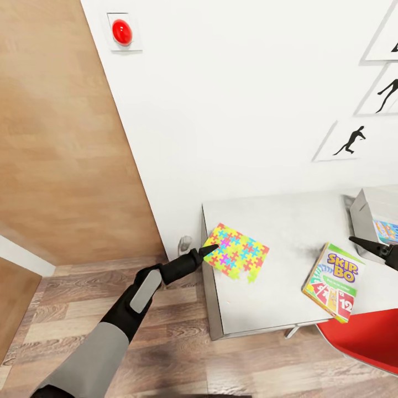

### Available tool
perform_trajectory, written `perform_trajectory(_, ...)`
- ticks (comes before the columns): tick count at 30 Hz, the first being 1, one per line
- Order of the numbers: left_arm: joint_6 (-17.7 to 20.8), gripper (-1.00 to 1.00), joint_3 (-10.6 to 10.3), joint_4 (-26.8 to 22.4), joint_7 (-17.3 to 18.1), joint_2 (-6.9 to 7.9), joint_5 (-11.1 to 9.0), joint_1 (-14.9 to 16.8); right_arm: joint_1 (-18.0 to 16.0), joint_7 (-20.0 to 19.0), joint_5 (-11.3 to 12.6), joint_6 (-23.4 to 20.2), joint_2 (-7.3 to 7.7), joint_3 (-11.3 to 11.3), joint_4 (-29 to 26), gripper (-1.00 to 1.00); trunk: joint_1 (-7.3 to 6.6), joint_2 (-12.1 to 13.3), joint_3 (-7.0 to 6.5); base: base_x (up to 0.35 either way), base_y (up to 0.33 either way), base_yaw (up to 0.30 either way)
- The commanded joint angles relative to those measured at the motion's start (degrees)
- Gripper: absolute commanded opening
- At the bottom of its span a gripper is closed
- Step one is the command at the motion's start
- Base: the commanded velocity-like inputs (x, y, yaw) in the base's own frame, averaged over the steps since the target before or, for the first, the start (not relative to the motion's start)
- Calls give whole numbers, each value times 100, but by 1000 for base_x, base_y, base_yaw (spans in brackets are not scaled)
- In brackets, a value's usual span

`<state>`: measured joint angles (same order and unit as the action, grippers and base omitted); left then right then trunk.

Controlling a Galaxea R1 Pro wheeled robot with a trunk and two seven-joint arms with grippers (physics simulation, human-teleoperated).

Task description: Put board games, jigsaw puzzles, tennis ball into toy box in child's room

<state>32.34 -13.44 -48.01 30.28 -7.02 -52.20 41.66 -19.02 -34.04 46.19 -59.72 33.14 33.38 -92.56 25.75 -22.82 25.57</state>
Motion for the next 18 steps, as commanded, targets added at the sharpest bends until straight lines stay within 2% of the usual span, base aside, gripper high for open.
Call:
perform_trajectory(1, 92, -100, 11, -22, -60, -2, -94, 12, 36, -209, -40, -28, 6, 39, 0, 100, 3, -10, 8, 0, 0, 0)
perform_trajectory(4, 234, -100, 48, -139, -162, -2, -193, 24, 157, -624, -49, -28, 17, 109, 1, 100, 3, -10, 8, 0, 0, 0)
perform_trajectory(10, 455, -100, 7, -486, -244, -11, -219, 19, 237, -944, -54, -28, 43, 155, 1, 100, 3, -10, 8, 0, 0, 0)
perform_trajectory(12, 522, -100, -126, -790, -351, -12, -177, 4, 258, -1027, -56, -28, 59, 166, 1, 100, 3, -10, 8, 0, 0, 0)
perform_trajectory(14, 567, -100, -316, -1093, -603, -8, -111, -17, 270, -1082, -56, -28, 69, 175, 1, 100, 3, -10, 8, 0, 0, 0)
perform_trajectory(15, 567, -100, -316, -1093, -603, -8, -111, -17, 270, -1082, -56, -28, 69, 175, 1, 100, 3, -10, 8, 0, 0, 0)
perform_trajectory(18, 619, -100, -499, -1409, -1130, -7, -120, -55, 282, -1135, -57, -28, 81, 185, 1, 100, 3, -10, 8, 0, 0, 0)
